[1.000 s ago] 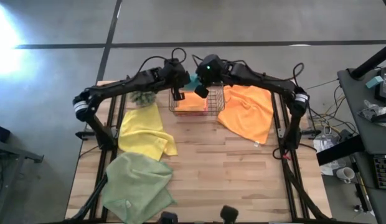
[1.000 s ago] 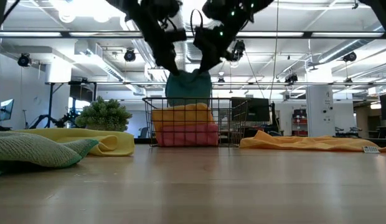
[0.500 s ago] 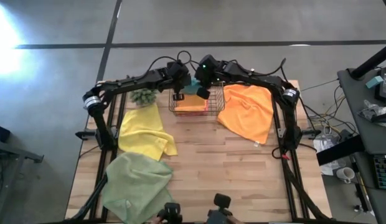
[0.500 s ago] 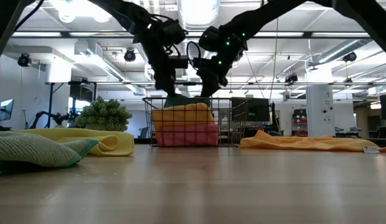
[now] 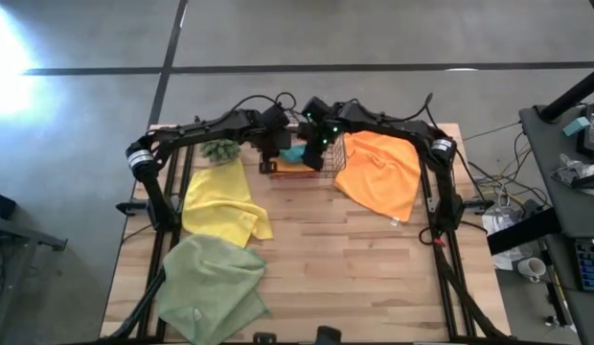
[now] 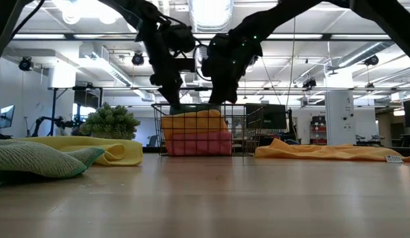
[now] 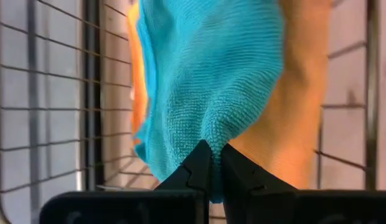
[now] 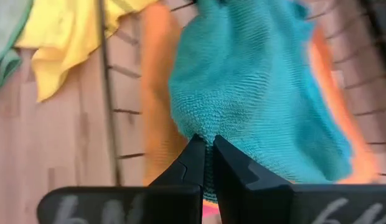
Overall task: Fold microfiber towels
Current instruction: Put the folded blue microfiber towel into the wire basket, then fold the orange microfiber towel
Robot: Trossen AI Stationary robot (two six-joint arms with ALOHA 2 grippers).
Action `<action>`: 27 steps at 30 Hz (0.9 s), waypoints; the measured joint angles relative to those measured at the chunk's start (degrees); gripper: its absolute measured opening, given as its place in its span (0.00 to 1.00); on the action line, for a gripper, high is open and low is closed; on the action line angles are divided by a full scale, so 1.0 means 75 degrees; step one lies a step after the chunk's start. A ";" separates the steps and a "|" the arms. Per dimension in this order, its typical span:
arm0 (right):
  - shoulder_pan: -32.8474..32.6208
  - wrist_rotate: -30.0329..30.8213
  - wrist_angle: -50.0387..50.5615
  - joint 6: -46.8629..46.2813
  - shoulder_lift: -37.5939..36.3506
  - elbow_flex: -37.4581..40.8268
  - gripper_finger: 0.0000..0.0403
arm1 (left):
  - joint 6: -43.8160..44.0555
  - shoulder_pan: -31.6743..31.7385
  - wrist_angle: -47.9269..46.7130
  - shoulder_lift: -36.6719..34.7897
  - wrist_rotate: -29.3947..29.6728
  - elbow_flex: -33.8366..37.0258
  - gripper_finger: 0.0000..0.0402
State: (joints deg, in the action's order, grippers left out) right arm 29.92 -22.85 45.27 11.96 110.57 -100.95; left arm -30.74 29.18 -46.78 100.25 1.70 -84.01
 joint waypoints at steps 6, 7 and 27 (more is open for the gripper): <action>-0.0176 -0.0001 0.0217 -0.0056 -0.0011 -0.0006 0.03 | 0.0024 0.0007 -0.0571 -0.0015 -0.0948 0.0000 0.01; -0.0177 0.0032 0.0276 -0.0058 0.0012 -0.0006 0.03 | 0.0037 -0.0003 -0.0637 -0.0015 -0.1159 0.0000 0.01; -0.0147 0.0049 0.0523 -0.0184 -0.0377 -0.0006 0.33 | 0.0655 -0.0057 -0.0856 -0.0136 -0.0975 -0.0230 0.39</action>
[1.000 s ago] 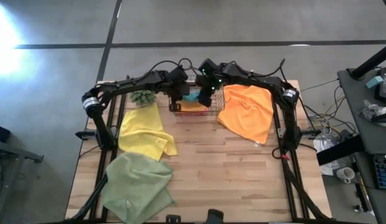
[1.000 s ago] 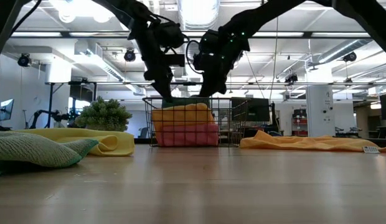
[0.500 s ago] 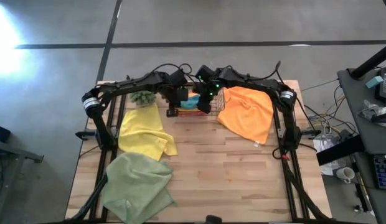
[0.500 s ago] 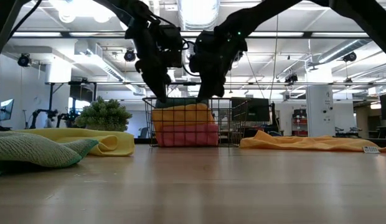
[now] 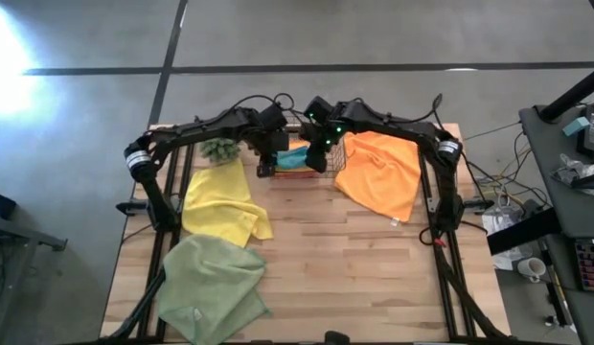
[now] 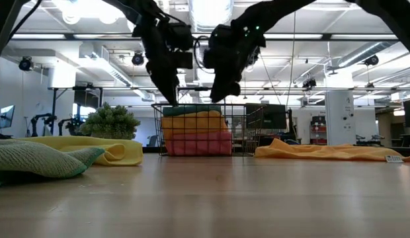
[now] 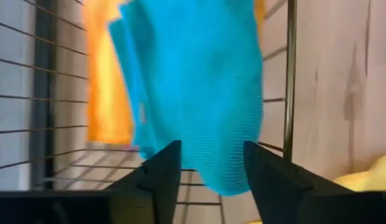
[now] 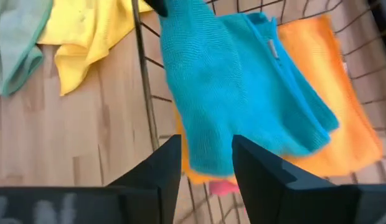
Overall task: Fold microfiber towels
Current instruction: Fold the orange microfiber towel
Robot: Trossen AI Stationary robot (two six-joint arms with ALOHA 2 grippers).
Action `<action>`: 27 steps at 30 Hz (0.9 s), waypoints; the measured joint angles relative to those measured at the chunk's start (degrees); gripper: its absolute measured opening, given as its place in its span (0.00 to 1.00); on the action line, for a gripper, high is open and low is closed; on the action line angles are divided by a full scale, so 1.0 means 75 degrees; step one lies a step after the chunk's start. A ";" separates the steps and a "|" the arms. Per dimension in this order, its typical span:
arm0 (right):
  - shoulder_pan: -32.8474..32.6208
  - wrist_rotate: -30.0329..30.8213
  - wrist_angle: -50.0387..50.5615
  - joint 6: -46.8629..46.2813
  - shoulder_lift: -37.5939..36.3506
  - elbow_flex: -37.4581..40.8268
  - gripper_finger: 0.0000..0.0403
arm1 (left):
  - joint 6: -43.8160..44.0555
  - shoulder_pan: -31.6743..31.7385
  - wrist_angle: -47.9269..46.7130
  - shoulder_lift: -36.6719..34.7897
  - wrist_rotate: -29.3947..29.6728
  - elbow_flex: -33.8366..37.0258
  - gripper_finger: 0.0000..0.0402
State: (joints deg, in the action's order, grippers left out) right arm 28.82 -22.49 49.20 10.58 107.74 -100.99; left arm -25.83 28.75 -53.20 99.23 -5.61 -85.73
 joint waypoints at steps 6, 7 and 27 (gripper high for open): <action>0.0154 0.0030 0.0679 0.0300 -0.0655 0.0000 0.36 | 0.0008 -0.0020 -0.0010 -0.0571 0.0891 -0.0340 0.46; 0.0161 0.0019 0.0876 0.0366 -0.0781 0.0000 0.36 | 0.0040 -0.0020 0.0008 -0.0707 0.0999 -0.0363 0.46; -0.0235 0.0258 0.0361 -0.1932 -0.4529 0.4456 0.29 | 0.2888 -0.1382 0.0401 -0.2926 0.1135 0.2138 0.46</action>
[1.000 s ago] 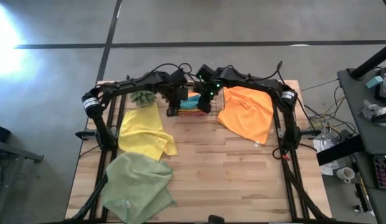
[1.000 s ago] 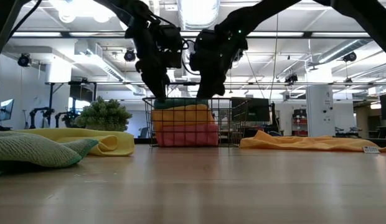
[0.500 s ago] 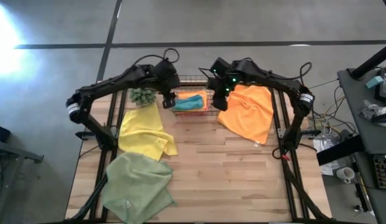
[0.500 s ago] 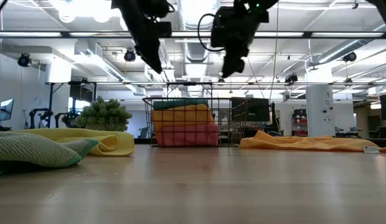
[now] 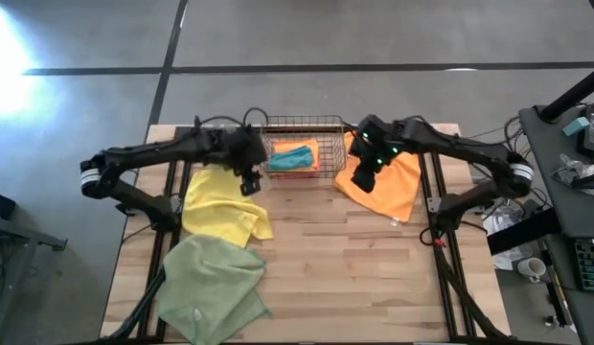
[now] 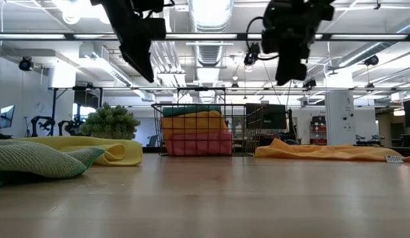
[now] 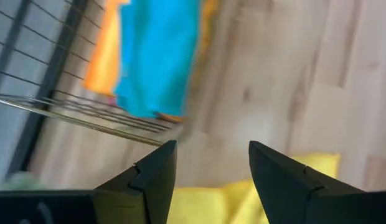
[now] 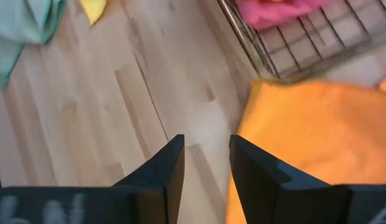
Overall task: Fold microfiber towels
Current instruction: Fold the orange microfiber towel
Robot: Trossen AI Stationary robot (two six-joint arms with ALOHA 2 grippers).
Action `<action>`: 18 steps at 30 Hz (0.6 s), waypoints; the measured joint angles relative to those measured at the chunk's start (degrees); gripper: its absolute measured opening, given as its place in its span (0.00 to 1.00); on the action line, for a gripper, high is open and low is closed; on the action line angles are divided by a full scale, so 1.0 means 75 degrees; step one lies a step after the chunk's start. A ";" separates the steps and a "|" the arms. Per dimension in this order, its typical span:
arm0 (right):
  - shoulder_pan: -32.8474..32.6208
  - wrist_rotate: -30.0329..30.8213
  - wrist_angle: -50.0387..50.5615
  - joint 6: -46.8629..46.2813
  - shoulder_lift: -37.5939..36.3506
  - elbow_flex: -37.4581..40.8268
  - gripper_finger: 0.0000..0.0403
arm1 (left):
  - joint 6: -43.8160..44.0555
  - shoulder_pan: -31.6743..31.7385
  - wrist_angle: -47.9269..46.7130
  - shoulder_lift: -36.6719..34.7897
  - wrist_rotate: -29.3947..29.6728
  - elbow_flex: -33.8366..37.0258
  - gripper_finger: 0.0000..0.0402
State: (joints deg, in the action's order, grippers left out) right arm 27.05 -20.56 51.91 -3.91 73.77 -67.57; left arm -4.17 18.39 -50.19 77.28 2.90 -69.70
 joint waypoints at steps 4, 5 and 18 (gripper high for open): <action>-0.0298 0.0493 -0.0456 -0.1011 -0.0767 0.0950 0.29 | 0.0323 -0.0631 0.0159 -0.0026 0.0008 0.0347 0.46; -0.0399 0.0633 -0.0573 -0.1225 -0.0940 0.1158 0.29 | 0.0329 -0.0796 0.0213 -0.0027 0.0012 0.0411 0.46; -0.1298 0.2624 -0.3618 -0.4170 -0.1547 0.3678 0.23 | 0.1768 -0.2407 0.0849 0.0043 0.1240 0.0494 0.46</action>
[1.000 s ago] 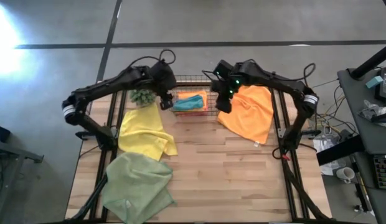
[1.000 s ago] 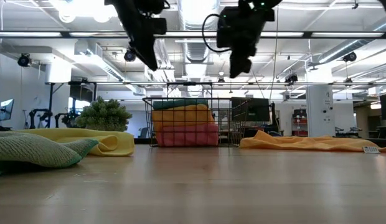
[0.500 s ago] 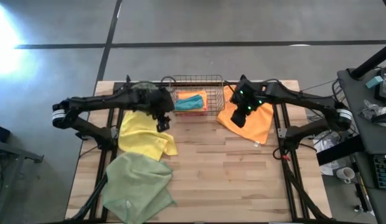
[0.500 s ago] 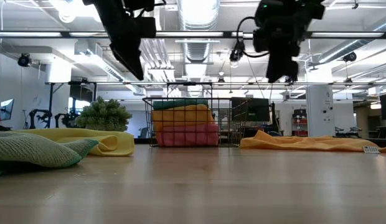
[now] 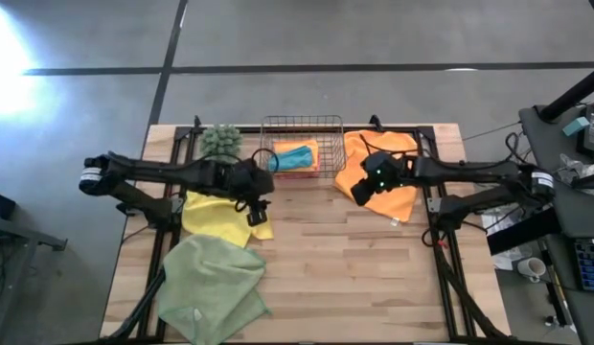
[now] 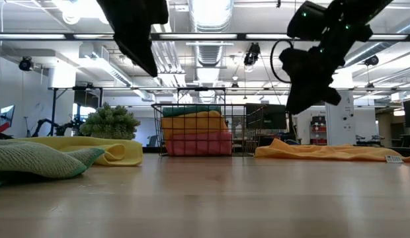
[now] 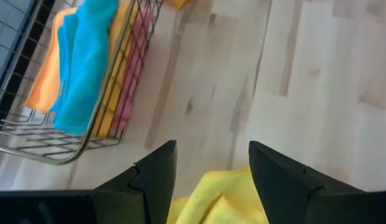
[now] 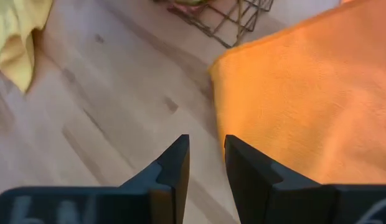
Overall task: Fold microfiber towels
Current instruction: Fold the orange microfiber towel
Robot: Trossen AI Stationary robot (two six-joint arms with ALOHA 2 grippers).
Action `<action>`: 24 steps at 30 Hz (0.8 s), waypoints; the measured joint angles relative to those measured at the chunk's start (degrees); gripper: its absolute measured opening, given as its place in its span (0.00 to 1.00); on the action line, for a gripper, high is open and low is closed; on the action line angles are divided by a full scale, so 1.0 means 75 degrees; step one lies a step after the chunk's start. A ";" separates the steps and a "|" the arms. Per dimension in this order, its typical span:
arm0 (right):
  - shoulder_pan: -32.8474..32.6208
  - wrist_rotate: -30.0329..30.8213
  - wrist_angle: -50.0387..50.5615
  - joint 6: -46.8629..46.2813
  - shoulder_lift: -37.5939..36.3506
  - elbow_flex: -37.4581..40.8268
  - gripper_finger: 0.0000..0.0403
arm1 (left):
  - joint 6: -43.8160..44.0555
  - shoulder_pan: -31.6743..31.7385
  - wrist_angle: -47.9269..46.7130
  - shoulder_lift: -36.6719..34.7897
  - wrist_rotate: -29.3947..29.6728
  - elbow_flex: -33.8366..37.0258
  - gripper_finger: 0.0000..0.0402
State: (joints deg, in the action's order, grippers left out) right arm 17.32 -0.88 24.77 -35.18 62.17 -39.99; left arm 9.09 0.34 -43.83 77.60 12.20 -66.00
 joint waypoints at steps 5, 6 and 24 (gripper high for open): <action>-0.0044 0.0744 -0.0550 -0.0680 0.0404 0.0356 0.22 | 0.0351 -0.0292 0.0270 0.0041 0.0065 0.0004 0.46; -0.0044 0.0773 -0.0654 -0.0772 0.0513 0.0380 0.22 | 0.0355 -0.0345 0.0260 0.0041 0.0066 0.0006 0.46; -0.0172 0.1354 -0.1812 -0.1539 0.2736 0.0399 0.23 | 0.0350 -0.0511 0.0440 0.0041 0.0074 0.0006 0.46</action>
State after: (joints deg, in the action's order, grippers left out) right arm 16.03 9.28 11.18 -46.72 82.70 -36.99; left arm 11.72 -3.50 -40.52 77.91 12.75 -65.95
